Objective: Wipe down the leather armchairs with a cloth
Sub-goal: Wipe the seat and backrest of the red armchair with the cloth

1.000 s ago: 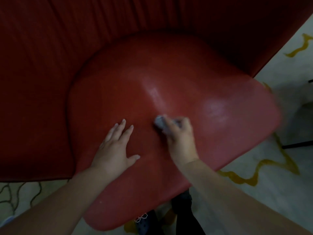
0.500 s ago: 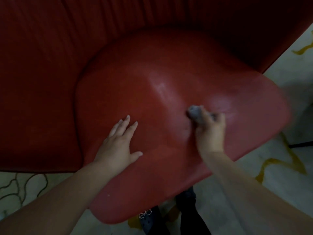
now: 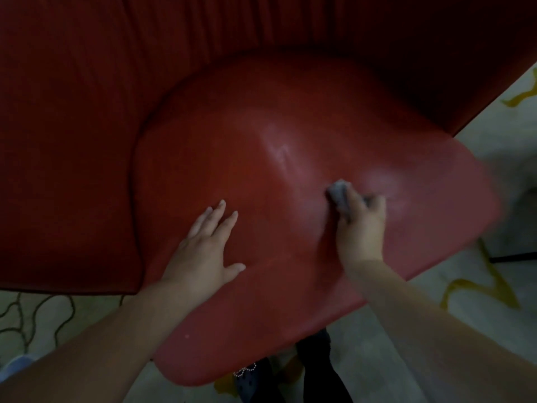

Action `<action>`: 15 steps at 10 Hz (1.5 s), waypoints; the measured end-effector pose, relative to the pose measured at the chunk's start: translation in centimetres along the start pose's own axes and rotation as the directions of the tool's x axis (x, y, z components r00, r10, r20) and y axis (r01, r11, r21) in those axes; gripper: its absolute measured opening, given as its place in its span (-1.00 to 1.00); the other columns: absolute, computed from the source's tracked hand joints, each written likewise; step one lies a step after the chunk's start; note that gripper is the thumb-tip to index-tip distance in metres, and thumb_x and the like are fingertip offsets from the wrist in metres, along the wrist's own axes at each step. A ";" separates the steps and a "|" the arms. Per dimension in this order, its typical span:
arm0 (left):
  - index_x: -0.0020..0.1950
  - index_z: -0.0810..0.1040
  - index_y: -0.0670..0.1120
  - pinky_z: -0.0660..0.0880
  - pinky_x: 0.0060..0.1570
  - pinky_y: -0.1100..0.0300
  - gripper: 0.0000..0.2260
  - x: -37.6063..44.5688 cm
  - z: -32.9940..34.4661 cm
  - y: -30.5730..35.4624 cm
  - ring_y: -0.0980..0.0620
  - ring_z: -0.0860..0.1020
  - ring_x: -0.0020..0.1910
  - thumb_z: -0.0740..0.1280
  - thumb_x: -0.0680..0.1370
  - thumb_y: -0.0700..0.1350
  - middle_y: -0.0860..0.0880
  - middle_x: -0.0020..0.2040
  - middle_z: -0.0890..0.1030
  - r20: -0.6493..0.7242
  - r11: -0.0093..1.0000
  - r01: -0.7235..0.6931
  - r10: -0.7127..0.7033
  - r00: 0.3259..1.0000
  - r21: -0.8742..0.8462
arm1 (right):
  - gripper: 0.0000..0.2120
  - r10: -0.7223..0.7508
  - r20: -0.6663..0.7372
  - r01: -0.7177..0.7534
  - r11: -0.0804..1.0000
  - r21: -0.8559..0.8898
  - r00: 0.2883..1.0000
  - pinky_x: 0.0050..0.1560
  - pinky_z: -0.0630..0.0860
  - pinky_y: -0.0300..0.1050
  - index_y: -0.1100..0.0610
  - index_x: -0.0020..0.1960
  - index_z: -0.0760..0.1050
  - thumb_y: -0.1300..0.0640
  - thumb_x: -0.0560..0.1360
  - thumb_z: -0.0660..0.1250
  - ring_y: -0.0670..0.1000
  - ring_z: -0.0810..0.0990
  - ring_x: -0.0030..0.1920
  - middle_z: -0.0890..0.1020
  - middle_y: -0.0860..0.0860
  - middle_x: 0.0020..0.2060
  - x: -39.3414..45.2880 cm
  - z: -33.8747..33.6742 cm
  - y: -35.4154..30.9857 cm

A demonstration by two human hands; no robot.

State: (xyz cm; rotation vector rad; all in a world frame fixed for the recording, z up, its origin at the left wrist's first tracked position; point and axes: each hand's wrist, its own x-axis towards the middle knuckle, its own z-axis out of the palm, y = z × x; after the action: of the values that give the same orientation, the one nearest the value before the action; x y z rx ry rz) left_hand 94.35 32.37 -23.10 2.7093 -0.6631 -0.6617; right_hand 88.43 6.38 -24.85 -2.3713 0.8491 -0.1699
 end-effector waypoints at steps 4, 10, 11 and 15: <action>0.57 0.01 0.11 0.10 0.47 0.09 -0.15 0.6 -1.1 -1.9 0.10 -0.14 0.53 0.42 0.42 0.20 0.15 0.57 -0.16 -0.060 0.997 0.066 -0.069 0.996 -0.044 | -0.61 -0.061 0.032 0.062 0.998 -0.031 0.998 0.14 0.34 -0.12 0.13 0.32 0.47 0.30 0.51 0.22 0.21 0.42 0.15 0.41 0.24 0.18 7.2 1.5 -4.6; 0.56 -0.09 0.18 0.12 0.43 0.05 -0.17 0.3 -1.4 -3.0 0.18 -0.24 0.51 0.37 0.46 0.21 0.21 0.54 -0.27 -0.069 0.975 0.189 -0.198 0.978 -0.115 | -0.57 -0.441 0.226 0.420 0.897 0.136 0.869 0.32 0.33 -0.16 0.08 0.39 0.42 0.30 0.54 0.23 0.07 0.40 0.21 0.40 0.11 0.21 12.2 9.8 -15.1; 0.57 -0.03 0.13 0.09 0.46 0.12 -0.18 0.2 -1.4 -2.7 0.12 -0.18 0.53 0.37 0.46 0.20 0.14 0.57 -0.20 -0.075 0.976 0.193 -0.200 0.977 -0.098 | -0.61 -0.576 0.372 0.562 0.812 0.158 0.728 0.17 0.35 -0.35 0.08 0.35 0.47 0.25 0.54 0.23 0.15 0.43 0.14 0.45 0.17 0.15 10.2 9.9 -16.2; 0.58 -0.05 0.06 0.05 0.50 0.11 -0.30 -5.1 -7.5 1.8 0.12 -0.19 0.54 0.26 0.56 0.12 0.12 0.57 -0.18 -0.017 0.981 0.188 -0.189 0.982 -0.049 | -0.64 -0.441 0.476 0.360 0.897 0.255 0.761 0.17 0.36 -0.31 0.13 0.31 0.49 0.32 0.54 0.27 0.08 0.48 0.10 0.43 0.12 0.09 -0.3 2.9 -13.5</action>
State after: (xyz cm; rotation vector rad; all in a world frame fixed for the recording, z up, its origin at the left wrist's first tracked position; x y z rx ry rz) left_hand 93.31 34.47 -14.12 2.7533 -0.3833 -0.6810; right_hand 96.27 16.30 -19.26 -2.2536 0.0523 0.2360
